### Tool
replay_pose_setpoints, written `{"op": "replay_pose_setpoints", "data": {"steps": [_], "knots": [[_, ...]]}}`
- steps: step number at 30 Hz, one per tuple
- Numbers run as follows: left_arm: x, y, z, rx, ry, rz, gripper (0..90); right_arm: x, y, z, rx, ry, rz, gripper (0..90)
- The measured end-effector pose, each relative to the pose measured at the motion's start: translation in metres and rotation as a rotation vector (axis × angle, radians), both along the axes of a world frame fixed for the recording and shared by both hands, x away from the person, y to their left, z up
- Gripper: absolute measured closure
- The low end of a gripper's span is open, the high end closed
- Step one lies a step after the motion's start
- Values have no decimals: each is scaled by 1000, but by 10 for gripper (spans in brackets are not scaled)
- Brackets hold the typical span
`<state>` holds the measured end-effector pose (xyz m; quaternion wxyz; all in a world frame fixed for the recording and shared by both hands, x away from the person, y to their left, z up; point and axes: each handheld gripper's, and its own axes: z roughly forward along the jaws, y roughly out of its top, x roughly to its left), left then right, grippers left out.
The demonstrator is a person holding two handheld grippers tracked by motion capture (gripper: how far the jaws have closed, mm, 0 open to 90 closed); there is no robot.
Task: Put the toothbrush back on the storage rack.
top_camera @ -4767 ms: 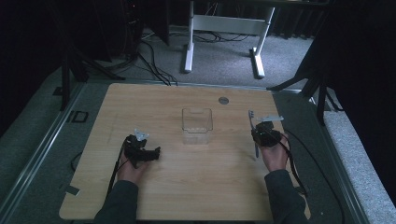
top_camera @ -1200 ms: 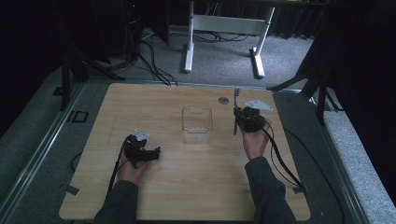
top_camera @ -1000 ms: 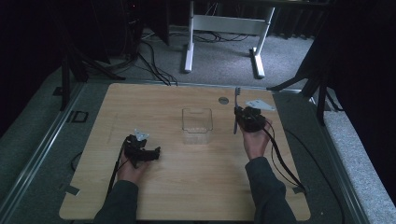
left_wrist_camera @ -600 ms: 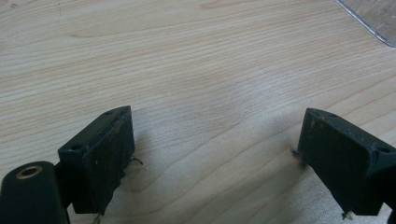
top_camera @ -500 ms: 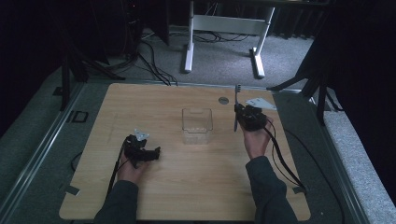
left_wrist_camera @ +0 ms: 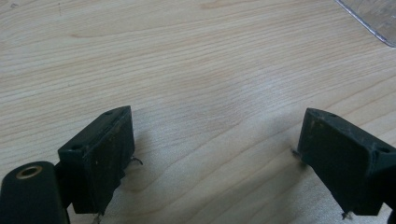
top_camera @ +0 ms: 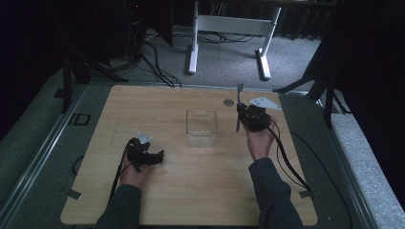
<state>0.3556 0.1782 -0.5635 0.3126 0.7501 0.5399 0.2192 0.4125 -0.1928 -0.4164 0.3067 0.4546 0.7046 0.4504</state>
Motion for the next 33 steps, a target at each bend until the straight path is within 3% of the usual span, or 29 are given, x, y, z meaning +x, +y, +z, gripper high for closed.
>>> {"op": "replay_pose_setpoints", "data": {"steps": [15,33], "knots": [[0,0,0,1,1,0,111,-1,16,8,15,-21,41,813],[0,0,0,0,0,0,111,-6,26,13,90,-20,90,813]]}}
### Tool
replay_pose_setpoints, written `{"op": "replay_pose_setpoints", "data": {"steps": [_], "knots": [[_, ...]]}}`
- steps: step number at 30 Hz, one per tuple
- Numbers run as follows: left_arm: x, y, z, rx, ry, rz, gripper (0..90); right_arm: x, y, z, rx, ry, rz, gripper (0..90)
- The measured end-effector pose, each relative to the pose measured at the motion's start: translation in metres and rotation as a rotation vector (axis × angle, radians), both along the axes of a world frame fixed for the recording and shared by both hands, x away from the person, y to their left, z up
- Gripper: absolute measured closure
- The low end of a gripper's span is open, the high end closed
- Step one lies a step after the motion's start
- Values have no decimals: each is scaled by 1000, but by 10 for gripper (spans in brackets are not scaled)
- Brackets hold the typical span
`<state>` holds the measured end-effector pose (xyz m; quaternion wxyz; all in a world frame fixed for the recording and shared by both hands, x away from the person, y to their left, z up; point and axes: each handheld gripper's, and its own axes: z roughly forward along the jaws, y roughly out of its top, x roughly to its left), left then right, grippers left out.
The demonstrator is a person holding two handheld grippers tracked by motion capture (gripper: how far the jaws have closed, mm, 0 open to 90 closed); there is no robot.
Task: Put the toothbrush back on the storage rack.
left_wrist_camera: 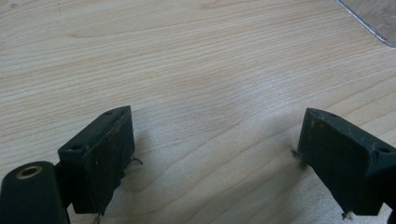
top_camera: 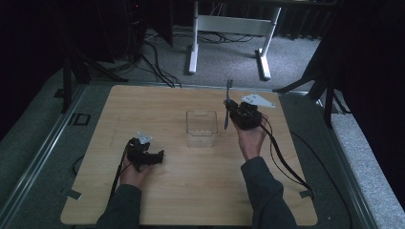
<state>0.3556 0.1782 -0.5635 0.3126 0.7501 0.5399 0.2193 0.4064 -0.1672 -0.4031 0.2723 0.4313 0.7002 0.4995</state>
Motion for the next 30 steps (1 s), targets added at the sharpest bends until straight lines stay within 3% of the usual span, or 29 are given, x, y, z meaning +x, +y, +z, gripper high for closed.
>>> {"op": "replay_pose_setpoints", "data": {"steps": [11,30], "knots": [[0,0,0,0,0,0,111,-1,2,1,39,5,21,812],[0,0,0,-1,0,0,111,-1,17,0,57,1,62,813]]}}
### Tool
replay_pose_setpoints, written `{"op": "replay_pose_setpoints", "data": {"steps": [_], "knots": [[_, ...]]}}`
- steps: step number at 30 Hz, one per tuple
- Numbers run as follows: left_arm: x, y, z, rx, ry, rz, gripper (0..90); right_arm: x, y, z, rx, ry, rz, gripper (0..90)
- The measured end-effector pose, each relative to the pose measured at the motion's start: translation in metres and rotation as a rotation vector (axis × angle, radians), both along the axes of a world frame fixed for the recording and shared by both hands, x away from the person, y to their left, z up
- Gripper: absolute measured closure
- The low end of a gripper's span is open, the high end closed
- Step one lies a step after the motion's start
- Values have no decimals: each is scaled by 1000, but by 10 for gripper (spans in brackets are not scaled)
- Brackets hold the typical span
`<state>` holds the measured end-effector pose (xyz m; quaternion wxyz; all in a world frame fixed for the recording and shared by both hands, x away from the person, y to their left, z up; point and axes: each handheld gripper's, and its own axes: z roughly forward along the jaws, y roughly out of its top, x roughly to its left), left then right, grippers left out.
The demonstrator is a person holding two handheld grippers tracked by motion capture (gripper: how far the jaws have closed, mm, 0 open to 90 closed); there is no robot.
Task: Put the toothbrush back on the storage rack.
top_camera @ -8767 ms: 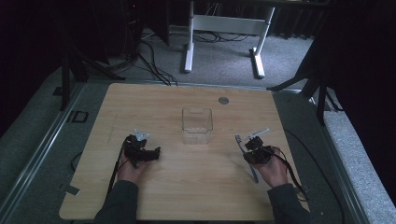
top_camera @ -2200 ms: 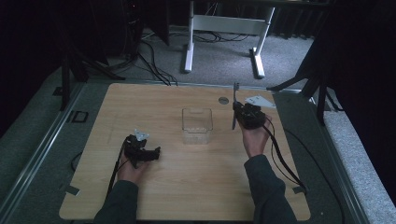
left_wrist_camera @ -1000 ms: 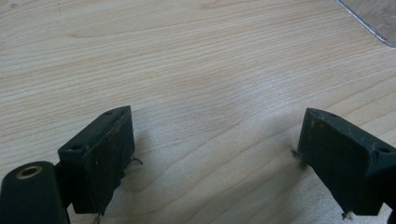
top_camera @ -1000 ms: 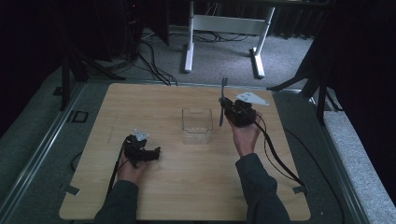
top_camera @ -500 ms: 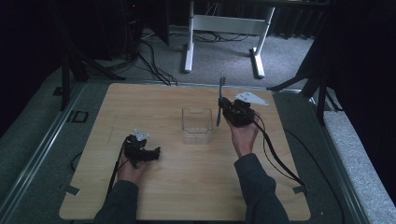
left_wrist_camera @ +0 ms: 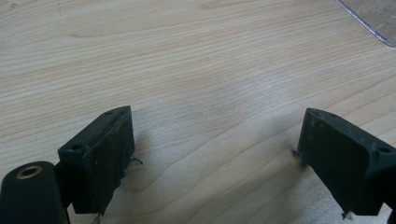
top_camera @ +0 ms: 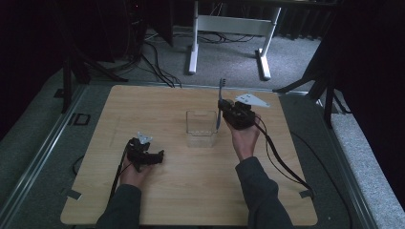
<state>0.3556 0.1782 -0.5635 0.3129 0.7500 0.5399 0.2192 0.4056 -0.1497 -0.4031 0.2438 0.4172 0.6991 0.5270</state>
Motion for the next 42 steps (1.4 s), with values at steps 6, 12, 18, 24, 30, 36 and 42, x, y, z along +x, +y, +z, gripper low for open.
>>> {"op": "replay_pose_setpoints", "data": {"steps": [6,12,18,24,30,36,42], "knots": [[0,0,0,0,0,0,111,1,2,-3,-2,5,2,813],[0,0,0,0,0,0,111,2,4,-5,1,5,8,812],[0,0,0,0,0,0,111,3,7,-8,3,10,13,812],[0,0,0,1,1,0,111,5,10,-11,-8,7,29,812],[0,0,0,0,1,0,111,6,13,-15,-31,8,39,812],[0,0,0,1,1,0,111,5,16,-20,-47,6,53,812],[0,0,0,1,2,-5,111,6,19,-23,-73,8,61,811]]}}
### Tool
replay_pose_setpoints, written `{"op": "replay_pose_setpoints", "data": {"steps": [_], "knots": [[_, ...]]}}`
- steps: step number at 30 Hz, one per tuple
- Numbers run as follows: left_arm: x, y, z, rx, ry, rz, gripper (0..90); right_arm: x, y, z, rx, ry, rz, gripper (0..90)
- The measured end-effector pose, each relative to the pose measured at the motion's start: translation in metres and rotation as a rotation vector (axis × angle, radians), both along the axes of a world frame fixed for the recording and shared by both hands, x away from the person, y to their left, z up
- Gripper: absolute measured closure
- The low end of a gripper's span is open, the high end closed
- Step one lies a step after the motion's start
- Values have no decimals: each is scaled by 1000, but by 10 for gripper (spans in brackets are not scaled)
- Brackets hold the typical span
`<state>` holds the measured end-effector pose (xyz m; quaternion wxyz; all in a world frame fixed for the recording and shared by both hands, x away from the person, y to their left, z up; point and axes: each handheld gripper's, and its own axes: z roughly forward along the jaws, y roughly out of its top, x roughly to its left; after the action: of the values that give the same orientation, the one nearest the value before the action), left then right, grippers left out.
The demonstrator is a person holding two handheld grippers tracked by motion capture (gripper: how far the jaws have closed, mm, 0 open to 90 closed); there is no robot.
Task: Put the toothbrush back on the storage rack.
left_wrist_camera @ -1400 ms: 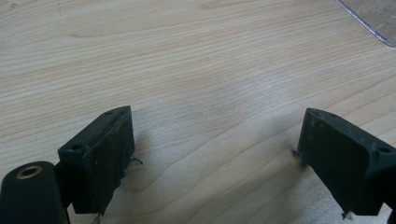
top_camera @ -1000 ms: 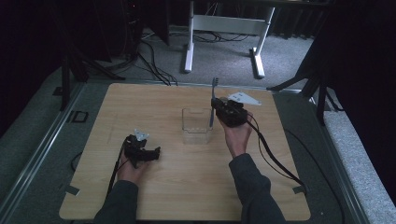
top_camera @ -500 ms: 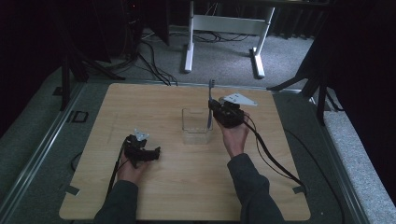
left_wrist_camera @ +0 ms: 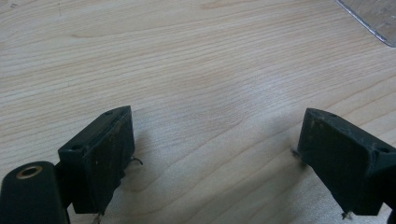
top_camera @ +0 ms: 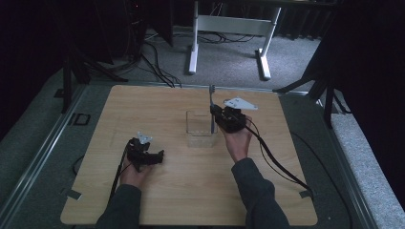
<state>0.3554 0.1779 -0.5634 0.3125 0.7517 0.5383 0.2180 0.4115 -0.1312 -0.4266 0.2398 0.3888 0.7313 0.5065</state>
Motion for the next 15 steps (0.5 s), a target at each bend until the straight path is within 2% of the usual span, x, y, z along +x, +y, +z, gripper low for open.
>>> {"op": "replay_pose_setpoints", "data": {"steps": [15], "knots": [[0,0,0,0,0,-2,111,-3,7,-11,-92,-10,20,807]]}}
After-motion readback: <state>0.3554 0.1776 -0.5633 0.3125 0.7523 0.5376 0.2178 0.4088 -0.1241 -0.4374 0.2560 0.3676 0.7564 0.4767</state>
